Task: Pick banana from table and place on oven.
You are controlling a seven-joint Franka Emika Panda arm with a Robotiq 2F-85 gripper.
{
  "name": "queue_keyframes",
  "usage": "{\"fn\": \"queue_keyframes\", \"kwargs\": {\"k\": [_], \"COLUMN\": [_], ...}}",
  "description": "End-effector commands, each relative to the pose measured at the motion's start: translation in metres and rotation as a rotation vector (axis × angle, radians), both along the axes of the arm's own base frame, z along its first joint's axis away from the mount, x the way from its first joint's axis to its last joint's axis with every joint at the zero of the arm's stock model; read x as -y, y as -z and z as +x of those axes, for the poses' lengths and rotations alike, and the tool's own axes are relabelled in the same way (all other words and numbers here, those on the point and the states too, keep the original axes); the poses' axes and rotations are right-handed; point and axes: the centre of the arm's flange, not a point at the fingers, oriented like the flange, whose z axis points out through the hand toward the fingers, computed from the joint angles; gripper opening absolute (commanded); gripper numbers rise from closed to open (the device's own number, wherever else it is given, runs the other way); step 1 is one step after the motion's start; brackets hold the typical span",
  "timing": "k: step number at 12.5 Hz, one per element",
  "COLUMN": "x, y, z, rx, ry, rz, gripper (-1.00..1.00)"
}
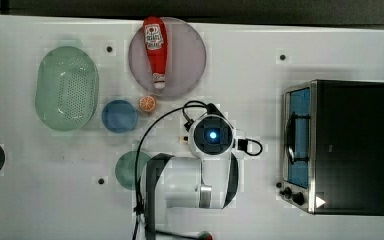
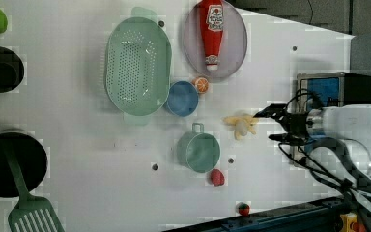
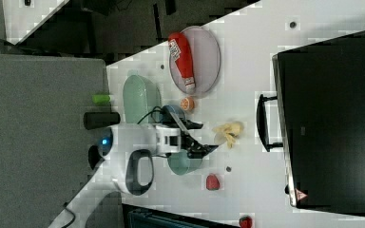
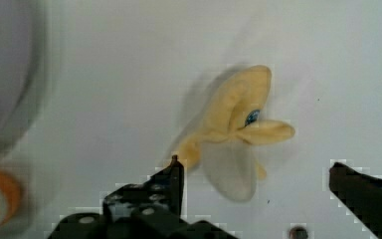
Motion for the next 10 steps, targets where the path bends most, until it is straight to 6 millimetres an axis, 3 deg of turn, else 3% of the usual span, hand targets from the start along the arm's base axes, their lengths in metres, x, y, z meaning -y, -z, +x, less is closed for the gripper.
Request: {"fn": "queue_keyframes", "kwargs": {"k": [1,4,6,10], "x": [0.012,0.010,0.006,0.005], "y": [0.029,0.064,0.074,0.074], "z": [0.003,0.001,0.000,0.000], "rx": [0.038,0.049,0.052,0.052], "ry": [0.065,0.060,0.052,0.058], "rz": [-0.004,-0.009,-0.008,-0.007], "gripper": [1.00,1.00,0.93,-0.05]}}
